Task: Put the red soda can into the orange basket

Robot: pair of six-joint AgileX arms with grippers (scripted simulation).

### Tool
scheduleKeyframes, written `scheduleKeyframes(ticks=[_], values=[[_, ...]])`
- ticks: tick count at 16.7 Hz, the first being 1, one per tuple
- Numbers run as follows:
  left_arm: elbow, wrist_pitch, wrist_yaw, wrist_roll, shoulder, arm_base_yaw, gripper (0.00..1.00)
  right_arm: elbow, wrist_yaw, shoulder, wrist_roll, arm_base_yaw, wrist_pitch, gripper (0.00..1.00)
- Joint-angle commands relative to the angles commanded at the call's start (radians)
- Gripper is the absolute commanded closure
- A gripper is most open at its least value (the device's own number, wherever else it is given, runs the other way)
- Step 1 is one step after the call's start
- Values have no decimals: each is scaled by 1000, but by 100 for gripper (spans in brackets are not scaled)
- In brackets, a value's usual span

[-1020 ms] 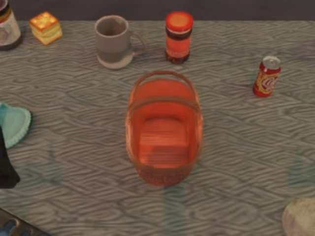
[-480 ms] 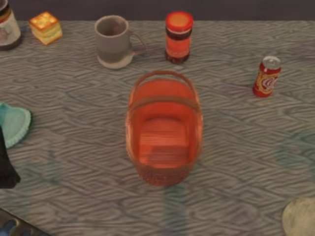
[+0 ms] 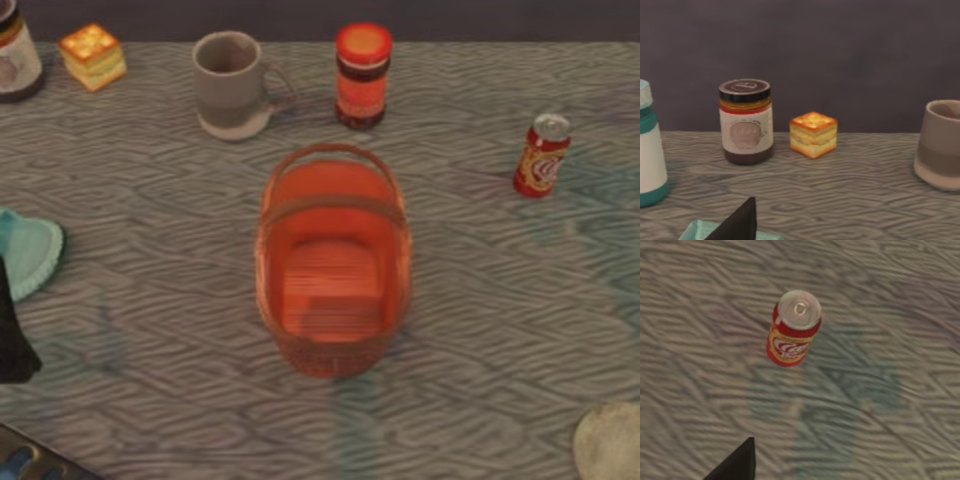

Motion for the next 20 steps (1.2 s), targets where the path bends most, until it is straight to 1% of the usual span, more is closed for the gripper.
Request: scheduleKeyframes(ticks=[6, 11, 15, 20], values=[[0, 0, 0, 0, 0, 0, 0, 619, -1, 619, -145, 29, -342, 0], [0, 0, 0, 0, 0, 0, 0, 1024, -1, 1032, -247, 51, -562, 0], [0, 0, 0, 0, 0, 0, 0, 1210, -1, 1224, -293, 60, -658, 0], [0, 0, 0, 0, 0, 0, 0, 1249, -1, 1265, -302, 62, -678, 0]])
